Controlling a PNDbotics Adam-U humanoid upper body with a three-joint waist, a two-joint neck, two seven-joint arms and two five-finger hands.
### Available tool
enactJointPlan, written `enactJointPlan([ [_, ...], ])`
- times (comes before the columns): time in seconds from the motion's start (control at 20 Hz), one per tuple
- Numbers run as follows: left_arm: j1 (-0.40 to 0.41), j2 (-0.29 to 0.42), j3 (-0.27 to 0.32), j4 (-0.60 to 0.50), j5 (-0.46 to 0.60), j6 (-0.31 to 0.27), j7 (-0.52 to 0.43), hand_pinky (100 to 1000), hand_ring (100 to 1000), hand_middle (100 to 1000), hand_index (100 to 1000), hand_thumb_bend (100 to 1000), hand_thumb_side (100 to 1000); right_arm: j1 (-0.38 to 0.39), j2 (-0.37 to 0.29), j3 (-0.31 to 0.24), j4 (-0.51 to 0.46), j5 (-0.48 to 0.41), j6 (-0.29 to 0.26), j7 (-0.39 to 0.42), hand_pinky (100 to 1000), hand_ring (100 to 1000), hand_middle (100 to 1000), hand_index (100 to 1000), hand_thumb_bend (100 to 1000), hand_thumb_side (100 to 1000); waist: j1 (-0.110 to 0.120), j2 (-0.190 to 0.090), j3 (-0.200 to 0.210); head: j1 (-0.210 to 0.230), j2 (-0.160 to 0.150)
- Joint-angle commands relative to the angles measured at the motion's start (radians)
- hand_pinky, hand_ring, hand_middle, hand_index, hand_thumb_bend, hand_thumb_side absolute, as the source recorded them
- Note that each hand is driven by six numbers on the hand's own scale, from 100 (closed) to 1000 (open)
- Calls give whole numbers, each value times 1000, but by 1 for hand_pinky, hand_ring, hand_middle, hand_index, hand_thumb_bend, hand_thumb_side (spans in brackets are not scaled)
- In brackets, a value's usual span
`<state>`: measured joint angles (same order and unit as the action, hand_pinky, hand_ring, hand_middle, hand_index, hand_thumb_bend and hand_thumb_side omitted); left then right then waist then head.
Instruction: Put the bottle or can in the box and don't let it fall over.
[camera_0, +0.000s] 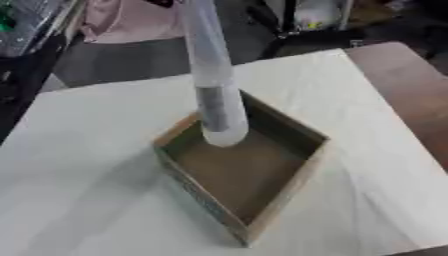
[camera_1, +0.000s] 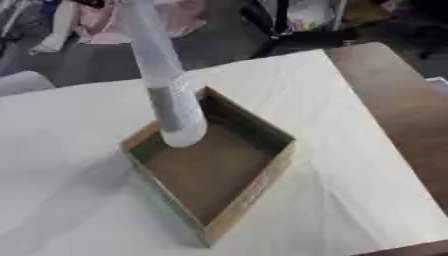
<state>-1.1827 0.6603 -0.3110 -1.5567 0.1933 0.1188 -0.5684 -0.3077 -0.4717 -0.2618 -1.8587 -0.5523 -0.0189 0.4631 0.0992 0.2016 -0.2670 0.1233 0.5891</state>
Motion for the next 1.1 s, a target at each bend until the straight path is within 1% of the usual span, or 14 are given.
enactJointPlan([
  [0.05,-23,0,10,-14,9,2,9,100,100,356,247,100,209,-14,-31,-2,-8,-10,5,-2,1000,1000,1000,986,100,486,-5,-27,-3,0,2],
  [0.4,-1,-28,-12,-6,-16,-41,28,110,100,380,272,100,199,-23,-26,2,-16,-14,8,0,1000,1000,1000,986,100,487,-4,-16,-18,-2,-12],
  [0.5,7,-39,-19,0,-8,-52,26,127,100,409,292,100,205,-25,-22,2,-17,-12,9,2,1000,1000,1000,986,100,487,-3,-10,-23,-1,-14],
  [0.55,12,-42,-23,5,-3,-58,23,176,100,465,361,100,132,-26,-20,2,-17,-11,9,3,1000,1000,1000,986,100,489,-2,-7,-25,0,-13],
  [0.6,17,-45,-28,10,-3,-65,18,197,100,486,386,100,121,-28,-18,2,-17,-10,10,5,1000,1000,1000,987,100,491,-1,-4,-27,-1,-13],
  [0.7,25,-49,-34,21,-9,-78,3,267,100,553,471,100,100,-28,-15,1,-17,-7,12,6,1000,1000,1000,987,100,496,1,1,-30,-3,-12],
  [0.8,32,-51,-42,28,-23,-94,-20,379,100,679,617,100,114,-30,-13,0,-17,-5,13,6,1000,1000,1000,987,100,498,2,5,-31,-4,-13],
  [0.85,35,-51,-45,29,-34,-104,-36,448,100,749,687,100,192,-33,-11,0,-16,-5,15,6,1000,1000,1000,987,100,498,2,6,-31,-6,-13],
  [0.9,39,-50,-47,31,-49,-117,-52,489,100,779,728,100,272,-38,-9,1,-16,-7,17,5,1000,1000,1000,987,100,496,2,6,-31,-6,-13],
  [1.0,47,-49,-50,36,-83,-146,-77,602,235,869,829,100,490,-44,-7,3,-18,-11,20,5,1000,1000,1000,987,100,496,2,7,-31,-8,-12],
  [1.05,51,-48,-51,40,-105,-162,-91,675,320,922,882,150,589,-46,-7,3,-19,-12,21,5,1000,1000,1000,987,100,496,2,7,-31,-10,-13],
  [1.1,56,-45,-53,44,-137,-184,-104,744,391,957,921,257,685,-45,-7,3,-19,-13,22,4,1000,1000,1000,987,100,497,2,8,-30,-11,-14],
])
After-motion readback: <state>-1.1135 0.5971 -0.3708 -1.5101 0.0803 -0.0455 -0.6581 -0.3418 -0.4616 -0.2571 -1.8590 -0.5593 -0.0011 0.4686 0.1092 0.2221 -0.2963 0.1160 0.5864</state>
